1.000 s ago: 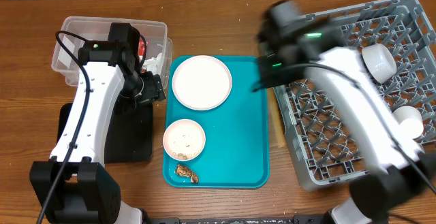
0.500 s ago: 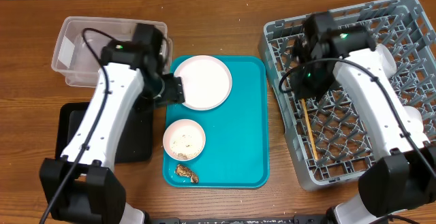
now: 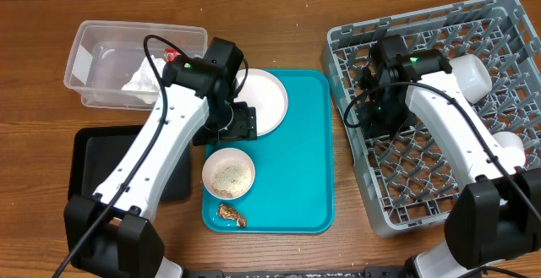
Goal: Sort waste into correct bins and load items into the dishwasher
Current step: 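Grasp the small white rice bowl with the left gripper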
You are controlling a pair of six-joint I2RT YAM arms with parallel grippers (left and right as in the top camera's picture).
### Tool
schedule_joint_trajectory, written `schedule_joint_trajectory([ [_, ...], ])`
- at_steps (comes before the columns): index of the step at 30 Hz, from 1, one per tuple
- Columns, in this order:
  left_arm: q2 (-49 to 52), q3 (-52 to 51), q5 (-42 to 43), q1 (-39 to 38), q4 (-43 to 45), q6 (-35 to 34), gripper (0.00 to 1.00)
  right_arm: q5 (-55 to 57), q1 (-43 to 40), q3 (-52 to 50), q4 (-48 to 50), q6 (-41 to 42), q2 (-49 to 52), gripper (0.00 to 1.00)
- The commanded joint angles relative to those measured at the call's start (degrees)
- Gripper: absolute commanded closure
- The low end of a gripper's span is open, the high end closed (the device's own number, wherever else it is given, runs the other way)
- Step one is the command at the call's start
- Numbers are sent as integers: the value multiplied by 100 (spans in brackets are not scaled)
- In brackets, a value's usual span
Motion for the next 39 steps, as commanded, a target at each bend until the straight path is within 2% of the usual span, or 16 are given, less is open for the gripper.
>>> schedule_joint_trajectory([
  [1,-111,37,22,-179,4,-146,20,61,-46,273,37,273,-225,64],
  [8,-111,-546,20,-433,293,-144,20,70,-632,619,304,846,-984,62],
  [12,-109,-1248,22,-555,883,-142,20,52,-1110,619,232,839,-1270,55],
  [16,-109,-1829,46,-671,1545,-136,25,52,-1340,616,87,839,-1257,55],
  [17,-109,-2044,46,-745,1797,-94,29,50,-1360,616,79,839,-1257,55],
  [24,-109,-2601,20,-997,2505,-98,37,46,-1357,616,72,839,-1257,55],
  [30,-109,-2658,-26,-1038,2658,-98,54,46,-1357,616,70,841,-1257,55],
  [35,-109,-2660,-26,-1038,2667,-98,86,-59,-1357,616,66,839,-1257,55],
  [39,-109,-2658,-46,-1038,2662,-98,96,-57,-1357,616,66,839,-1257,55],
])
